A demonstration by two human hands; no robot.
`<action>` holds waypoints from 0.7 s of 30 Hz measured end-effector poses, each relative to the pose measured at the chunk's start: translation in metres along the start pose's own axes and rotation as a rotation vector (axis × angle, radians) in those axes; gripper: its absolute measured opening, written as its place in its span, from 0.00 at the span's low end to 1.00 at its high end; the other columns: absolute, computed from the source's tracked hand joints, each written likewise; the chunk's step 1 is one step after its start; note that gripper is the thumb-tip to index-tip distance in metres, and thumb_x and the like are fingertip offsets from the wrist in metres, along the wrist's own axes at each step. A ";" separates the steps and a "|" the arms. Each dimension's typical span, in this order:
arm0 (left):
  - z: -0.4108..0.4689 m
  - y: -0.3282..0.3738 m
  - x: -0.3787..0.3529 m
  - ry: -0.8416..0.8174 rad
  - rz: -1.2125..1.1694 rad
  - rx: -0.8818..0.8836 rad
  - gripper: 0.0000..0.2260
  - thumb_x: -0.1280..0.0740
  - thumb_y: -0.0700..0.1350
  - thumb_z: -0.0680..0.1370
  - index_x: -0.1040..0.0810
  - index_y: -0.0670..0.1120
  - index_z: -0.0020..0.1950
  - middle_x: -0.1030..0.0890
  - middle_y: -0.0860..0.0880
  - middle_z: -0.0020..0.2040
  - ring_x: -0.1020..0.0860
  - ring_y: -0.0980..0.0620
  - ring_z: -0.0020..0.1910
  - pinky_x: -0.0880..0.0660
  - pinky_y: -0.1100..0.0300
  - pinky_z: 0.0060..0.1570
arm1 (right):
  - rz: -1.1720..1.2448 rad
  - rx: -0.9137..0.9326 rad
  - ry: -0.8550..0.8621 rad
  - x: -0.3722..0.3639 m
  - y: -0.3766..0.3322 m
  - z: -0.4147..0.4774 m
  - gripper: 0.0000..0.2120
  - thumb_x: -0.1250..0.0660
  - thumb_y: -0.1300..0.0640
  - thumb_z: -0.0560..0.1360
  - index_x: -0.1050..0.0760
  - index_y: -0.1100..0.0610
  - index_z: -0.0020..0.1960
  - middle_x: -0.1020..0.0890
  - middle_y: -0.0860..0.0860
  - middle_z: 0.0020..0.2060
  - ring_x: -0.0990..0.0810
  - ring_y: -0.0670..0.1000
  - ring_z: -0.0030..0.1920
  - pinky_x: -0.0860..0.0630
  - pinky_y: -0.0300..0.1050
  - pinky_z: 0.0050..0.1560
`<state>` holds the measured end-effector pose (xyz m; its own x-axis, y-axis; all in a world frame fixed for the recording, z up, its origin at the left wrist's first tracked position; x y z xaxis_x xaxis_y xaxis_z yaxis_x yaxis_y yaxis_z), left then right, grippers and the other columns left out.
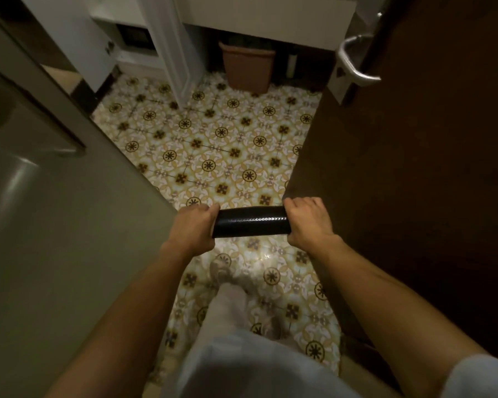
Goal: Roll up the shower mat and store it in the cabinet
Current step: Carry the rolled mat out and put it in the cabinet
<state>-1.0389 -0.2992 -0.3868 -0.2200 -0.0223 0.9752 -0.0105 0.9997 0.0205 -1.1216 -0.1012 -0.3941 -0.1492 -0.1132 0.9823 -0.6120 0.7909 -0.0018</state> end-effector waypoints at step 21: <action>0.229 -0.212 0.073 0.012 -0.013 0.038 0.23 0.27 0.50 0.63 0.30 0.53 0.56 0.21 0.50 0.45 0.22 0.48 0.43 0.23 0.54 0.42 | -0.043 0.006 -0.036 0.088 -0.021 0.314 0.29 0.25 0.50 0.60 0.30 0.53 0.59 0.20 0.52 0.51 0.23 0.55 0.53 0.31 0.50 0.58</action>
<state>-1.2760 -0.5137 -0.3703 -0.2075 -0.0349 0.9776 -0.0502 0.9984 0.0250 -1.3651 -0.3167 -0.3666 -0.1502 -0.1686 0.9742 -0.6233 0.7810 0.0391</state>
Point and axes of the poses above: each hand's wrist, its own z-axis towards the middle knuckle, its own x-axis out of the back of the hand, y = z × x, the point moved 9 cm from there along z, towards the middle knuckle
